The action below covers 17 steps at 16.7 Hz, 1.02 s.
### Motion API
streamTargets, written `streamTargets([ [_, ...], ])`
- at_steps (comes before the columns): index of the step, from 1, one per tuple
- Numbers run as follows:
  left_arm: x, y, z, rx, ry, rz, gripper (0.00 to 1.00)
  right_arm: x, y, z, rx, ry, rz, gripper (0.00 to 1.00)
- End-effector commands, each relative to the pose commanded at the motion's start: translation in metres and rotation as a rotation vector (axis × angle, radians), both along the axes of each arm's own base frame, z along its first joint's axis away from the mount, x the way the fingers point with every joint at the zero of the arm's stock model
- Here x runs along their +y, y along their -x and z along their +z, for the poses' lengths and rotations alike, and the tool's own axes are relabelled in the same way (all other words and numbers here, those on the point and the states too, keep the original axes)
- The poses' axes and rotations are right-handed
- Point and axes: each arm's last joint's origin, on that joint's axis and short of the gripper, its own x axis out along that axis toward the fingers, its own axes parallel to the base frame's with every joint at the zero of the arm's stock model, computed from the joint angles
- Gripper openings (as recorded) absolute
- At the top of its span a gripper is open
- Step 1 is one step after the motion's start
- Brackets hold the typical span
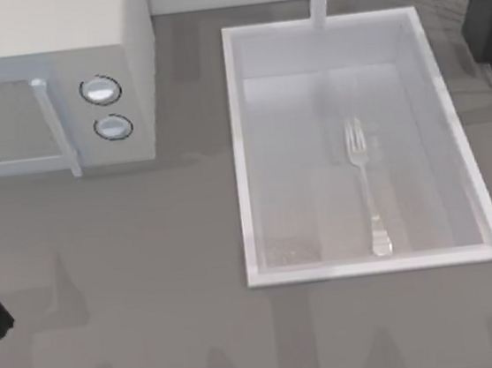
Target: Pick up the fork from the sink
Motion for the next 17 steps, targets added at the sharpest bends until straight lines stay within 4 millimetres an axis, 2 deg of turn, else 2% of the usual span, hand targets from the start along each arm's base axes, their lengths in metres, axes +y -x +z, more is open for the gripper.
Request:
streamTargets([
  [12, 0.000, 0.000, 0.000, 0.000, 0.000, 0.000, 1.00, 0.000, 0.000, 0.000, 0.000, 0.000, 0.000, 1.00],
  [14, 0.000, 0.000, 0.000, 0.000, 0.000, 0.000, 1.00, 0.000, 0.000, 0.005, 0.017, -0.005, 0.004, 1.00],
  [17, 0.000, 0.000, 0.000, 0.000, 0.000, 0.000, 1.00, 0.002, -0.002, 0.025, 0.088, -0.027, 0.019, 1.00],
])
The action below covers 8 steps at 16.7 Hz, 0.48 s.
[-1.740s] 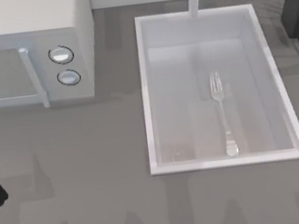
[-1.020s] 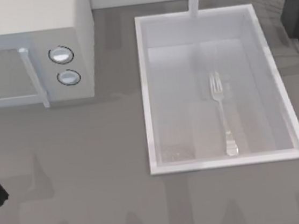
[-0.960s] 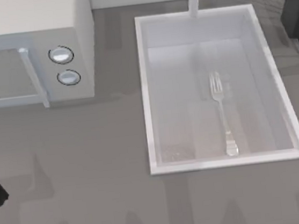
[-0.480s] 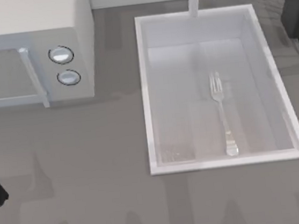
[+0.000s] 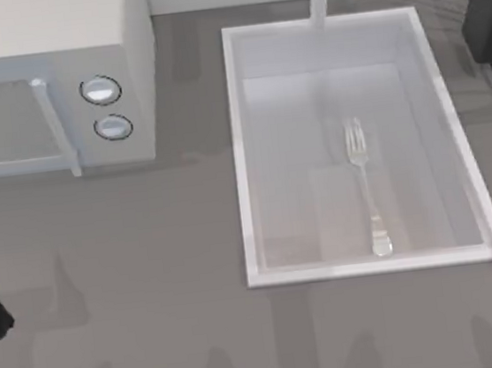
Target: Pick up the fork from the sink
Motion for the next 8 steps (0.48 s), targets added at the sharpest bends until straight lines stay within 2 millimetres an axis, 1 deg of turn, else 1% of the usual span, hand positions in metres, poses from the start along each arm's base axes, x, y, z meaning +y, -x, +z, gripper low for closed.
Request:
streamTargets([
  [2, 0.000, 0.000, 0.000, 0.000, 0.000, 0.000, 1.00, 0.002, -0.005, 0.021, 0.076, -0.020, 0.014, 1.00],
  [4, 0.000, 0.000, 0.000, 0.000, 0.000, 0.000, 1.00, 0.005, -0.016, 0.044, 0.172, -0.042, 0.029, 1.00],
  [6, 0.000, 0.000, 0.000, 0.000, 0.000, 0.000, 1.00, 0.010, -0.035, 0.070, 0.286, -0.063, 0.043, 1.00],
  [8, 0.000, 0.000, 0.000, 0.000, 0.000, 0.000, 1.00, 0.017, -0.061, 0.093, 0.415, -0.081, 0.055, 1.00],
])
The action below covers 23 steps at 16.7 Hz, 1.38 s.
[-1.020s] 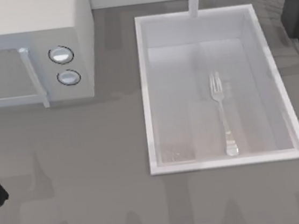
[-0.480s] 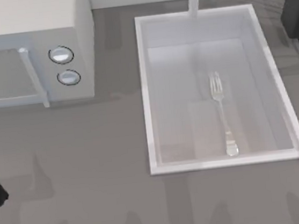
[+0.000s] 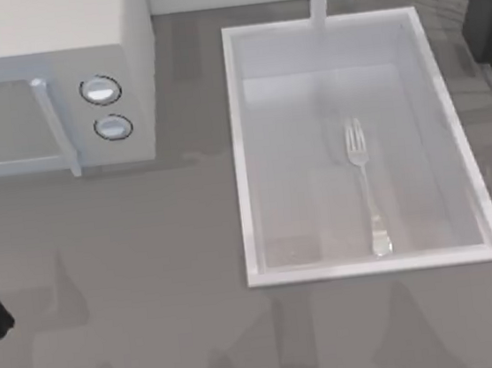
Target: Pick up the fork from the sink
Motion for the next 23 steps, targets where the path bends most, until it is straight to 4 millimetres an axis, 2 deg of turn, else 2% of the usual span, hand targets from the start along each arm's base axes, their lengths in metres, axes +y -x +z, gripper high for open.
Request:
streamTargets([
  [3, 0.000, 0.000, 0.000, 0.000, 0.000, 0.000, 1.00, 0.017, -0.054, 0.025, 0.211, -0.014, 0.016, 1.00],
  [6, 0.000, 0.000, 0.000, 0.000, 0.000, 0.000, 1.00, 0.042, -0.119, 0.029, 0.429, -0.010, 0.025, 1.00],
  [9, 0.000, 0.000, 0.000, 0.000, 0.000, 0.000, 1.00, 0.072, -0.182, 0.012, 0.629, 0.010, 0.027, 1.00],
  [13, 0.000, 0.000, 0.000, 0.000, 0.000, 0.000, 1.00, 0.113, -0.245, -0.035, 0.847, 0.055, 0.024, 1.00],
  [16, 0.000, 0.000, 0.000, 0.000, 0.000, 0.000, 1.00, 0.136, -0.273, -0.076, 0.966, 0.091, 0.021, 1.00],
  [19, 0.000, 0.000, 0.000, 0.000, 0.000, 0.000, 1.00, 0.151, -0.287, -0.108, 1.042, 0.118, 0.019, 1.00],
  [21, 0.000, 0.000, 0.000, 0.000, 0.000, 0.000, 1.00, 0.155, -0.290, -0.118, 1.063, 0.126, 0.018, 1.00],
  [23, 0.000, 0.000, 0.000, 0.000, 0.000, 0.000, 1.00, 0.156, -0.291, -0.119, 1.067, 0.128, 0.018, 1.00],
])
